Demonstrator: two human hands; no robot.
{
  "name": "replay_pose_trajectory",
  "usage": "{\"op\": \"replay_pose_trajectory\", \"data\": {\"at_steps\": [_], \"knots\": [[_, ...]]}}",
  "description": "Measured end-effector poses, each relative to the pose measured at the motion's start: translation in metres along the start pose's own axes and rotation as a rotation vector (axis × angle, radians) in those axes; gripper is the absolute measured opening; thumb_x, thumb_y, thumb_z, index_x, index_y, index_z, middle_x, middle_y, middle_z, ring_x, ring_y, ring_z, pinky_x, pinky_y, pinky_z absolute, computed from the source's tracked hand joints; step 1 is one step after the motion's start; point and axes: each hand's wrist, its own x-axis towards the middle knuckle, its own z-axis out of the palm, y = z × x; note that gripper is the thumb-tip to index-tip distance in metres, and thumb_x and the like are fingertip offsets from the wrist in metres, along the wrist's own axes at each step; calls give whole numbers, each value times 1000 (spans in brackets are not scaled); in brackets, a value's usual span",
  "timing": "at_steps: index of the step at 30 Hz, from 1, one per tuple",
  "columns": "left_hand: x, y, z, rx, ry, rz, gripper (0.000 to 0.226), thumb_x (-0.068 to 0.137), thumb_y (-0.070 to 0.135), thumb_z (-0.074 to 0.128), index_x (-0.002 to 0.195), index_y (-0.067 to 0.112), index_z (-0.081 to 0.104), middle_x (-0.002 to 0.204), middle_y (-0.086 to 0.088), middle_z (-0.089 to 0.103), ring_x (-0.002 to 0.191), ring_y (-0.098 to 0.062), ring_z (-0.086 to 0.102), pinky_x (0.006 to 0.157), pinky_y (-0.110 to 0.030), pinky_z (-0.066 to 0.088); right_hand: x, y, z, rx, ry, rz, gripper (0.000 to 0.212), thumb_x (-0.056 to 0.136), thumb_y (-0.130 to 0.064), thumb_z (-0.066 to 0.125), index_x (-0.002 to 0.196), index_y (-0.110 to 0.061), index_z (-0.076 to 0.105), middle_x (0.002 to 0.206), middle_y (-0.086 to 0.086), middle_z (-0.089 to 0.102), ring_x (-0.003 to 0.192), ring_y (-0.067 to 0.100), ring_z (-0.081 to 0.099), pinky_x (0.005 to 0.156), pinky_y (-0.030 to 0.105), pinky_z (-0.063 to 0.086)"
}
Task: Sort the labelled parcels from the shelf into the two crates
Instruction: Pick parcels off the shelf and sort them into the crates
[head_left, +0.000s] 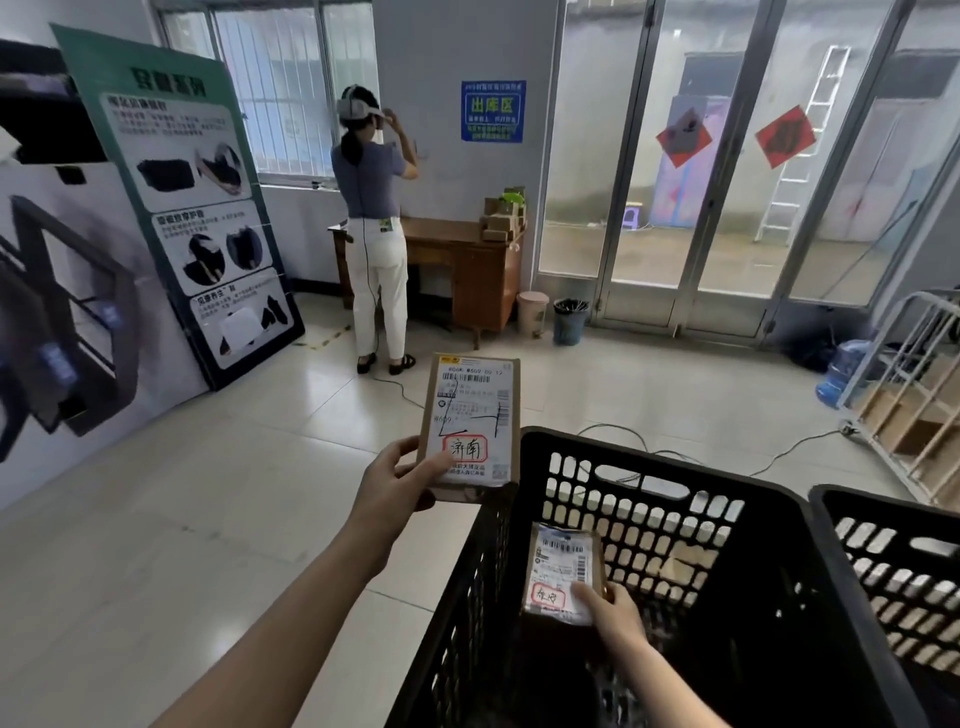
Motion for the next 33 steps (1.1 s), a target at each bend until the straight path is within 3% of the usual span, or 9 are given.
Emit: {"op": "replay_pose_trajectory", "data": {"at_steps": [3, 8, 12, 15, 19, 23, 31, 33], "knots": [[8, -3, 5, -1, 3, -2, 37, 84, 21, 63, 119, 14, 51, 98, -3, 69, 82, -19, 65, 82, -36, 52, 13, 14, 7, 21, -8, 44, 43, 82, -23, 69, 117, -3, 54, 100, 12, 67, 96, 30, 63, 92, 44, 49], [12, -9, 13, 26, -1, -8, 38, 84, 22, 63, 120, 15, 51, 98, -4, 70, 86, -21, 66, 80, -35, 52, 24, 28, 12, -4, -1, 56, 42, 85, -25, 66, 118, -2, 53, 97, 9, 65, 99, 30, 62, 94, 42, 48], [13, -11, 17, 37, 16, -16, 44, 83, 25, 63, 122, 13, 50, 101, -6, 69, 95, -27, 65, 90, -42, 51, 18, 26, 9, -82, -6, -3, 48, 89, -29, 60, 128, -2, 51, 118, 14, 63, 106, 28, 60, 95, 37, 46], [13, -9, 21, 48, 8, -18, 44, 82, 25, 64, 122, 13, 50, 105, -8, 68, 100, -29, 64, 93, -44, 51, 15, 20, 2, -330, -2, -199, 45, 92, -26, 56, 133, -12, 46, 126, 7, 57, 110, 21, 56, 86, 27, 43], [11, -9, 28, 40, 5, -14, 38, 84, 23, 63, 119, 16, 50, 106, -9, 68, 97, -27, 64, 92, -42, 50, 16, 16, 6, -738, -19, -502, 56, 89, -37, 56, 141, -23, 38, 143, 2, 42, 129, 18, 42, 102, 34, 43], [10, -9, 30, 51, -3, -6, 37, 85, 22, 63, 118, 16, 49, 108, -11, 67, 97, -27, 64, 90, -40, 50, 17, 19, 11, -1020, -51, -609, 54, 97, -38, 39, 147, -22, 26, 159, 6, 10, 146, 23, 9, 117, 35, 18], [8, -8, 26, 49, -5, -4, 35, 85, 22, 63, 117, 17, 50, 108, -8, 67, 99, -27, 64, 91, -42, 50, 23, 25, 20, -1000, -121, -517, 52, 100, -30, 33, 148, -14, 24, 159, 3, 8, 147, 19, 5, 117, 33, 18], [4, -5, 26, 46, -8, 2, 36, 84, 21, 63, 117, 17, 49, 107, -9, 68, 94, -25, 64, 91, -41, 50, 25, 21, 19, -994, -134, -512, 49, 99, -28, 37, 146, -13, 30, 158, 4, 14, 146, 20, 12, 115, 34, 23]]}}
